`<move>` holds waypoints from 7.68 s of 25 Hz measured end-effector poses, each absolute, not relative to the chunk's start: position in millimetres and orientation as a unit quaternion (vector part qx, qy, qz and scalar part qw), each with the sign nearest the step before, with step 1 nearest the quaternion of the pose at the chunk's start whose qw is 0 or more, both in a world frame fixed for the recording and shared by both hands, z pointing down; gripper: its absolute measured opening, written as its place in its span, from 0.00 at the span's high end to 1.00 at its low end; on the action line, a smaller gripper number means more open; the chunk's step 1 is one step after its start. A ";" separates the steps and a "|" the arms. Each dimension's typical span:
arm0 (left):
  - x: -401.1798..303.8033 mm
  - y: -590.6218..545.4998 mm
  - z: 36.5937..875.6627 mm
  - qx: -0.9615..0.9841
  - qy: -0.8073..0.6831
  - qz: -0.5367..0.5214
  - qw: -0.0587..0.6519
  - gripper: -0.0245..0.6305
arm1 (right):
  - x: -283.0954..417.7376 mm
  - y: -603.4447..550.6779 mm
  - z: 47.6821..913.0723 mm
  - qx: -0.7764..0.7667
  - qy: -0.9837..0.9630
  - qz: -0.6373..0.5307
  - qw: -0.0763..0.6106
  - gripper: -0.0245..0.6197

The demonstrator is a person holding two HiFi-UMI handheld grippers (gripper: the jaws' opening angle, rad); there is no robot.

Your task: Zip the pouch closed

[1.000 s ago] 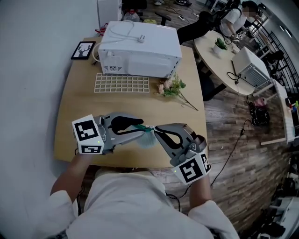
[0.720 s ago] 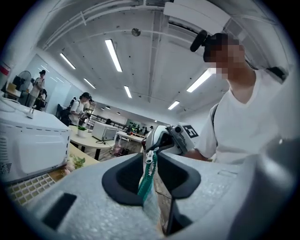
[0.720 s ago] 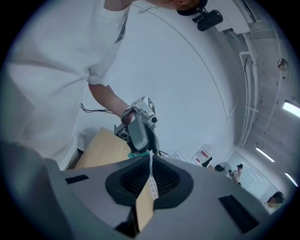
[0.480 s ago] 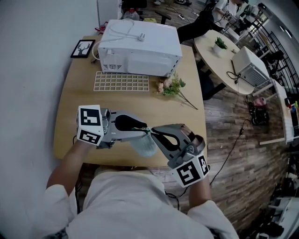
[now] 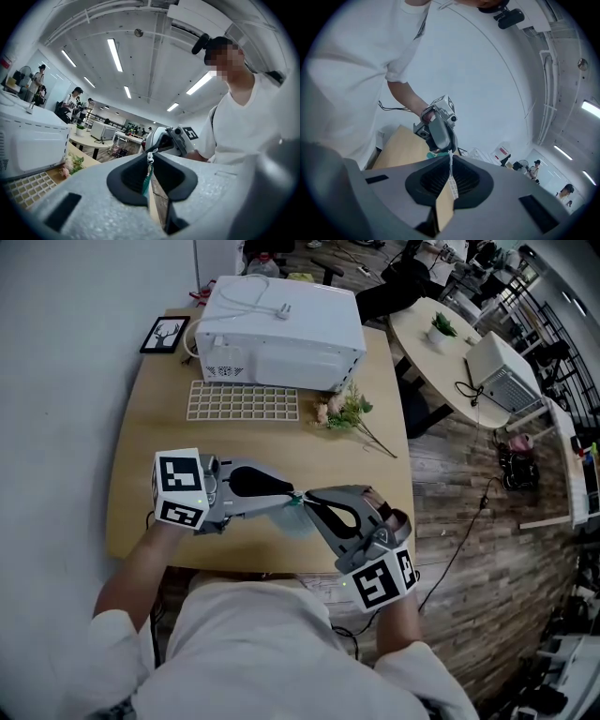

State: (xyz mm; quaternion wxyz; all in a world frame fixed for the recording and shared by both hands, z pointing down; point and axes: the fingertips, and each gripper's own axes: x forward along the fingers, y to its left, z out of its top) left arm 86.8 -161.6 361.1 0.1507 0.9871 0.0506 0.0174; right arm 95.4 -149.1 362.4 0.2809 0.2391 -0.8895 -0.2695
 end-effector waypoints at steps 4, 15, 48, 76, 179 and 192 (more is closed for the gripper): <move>85.3 -161.4 360.5 0.991 0.051 0.024 0.121 0.89 | 98.2 -153.0 355.6 0.248 -0.902 -0.245 0.254 0.93; 73.5 -162.9 359.0 0.993 0.044 0.037 0.099 0.90 | 93.6 -158.0 345.8 0.257 -0.917 -0.221 0.208 0.93; 42.3 -163.9 385.1 0.993 -0.012 0.071 0.090 0.90 | 116.7 -169.4 359.7 0.336 -0.917 -0.131 0.172 0.93; 69.0 -140.2 404.7 0.990 -0.013 0.105 0.090 0.90 | 170.9 -144.6 375.4 0.391 -0.897 -0.105 0.178 0.93; -173.9 -198.4 369.1 0.871 -0.490 0.021 -0.012 0.94 | 217.0 -173.8 369.2 0.588 -0.804 0.062 0.061 0.93; -217.7 -161.2 360.5 0.839 -0.543 -0.014 -0.011 0.94 | 217.6 -157.4 362.5 0.613 -0.787 0.057 0.048 0.92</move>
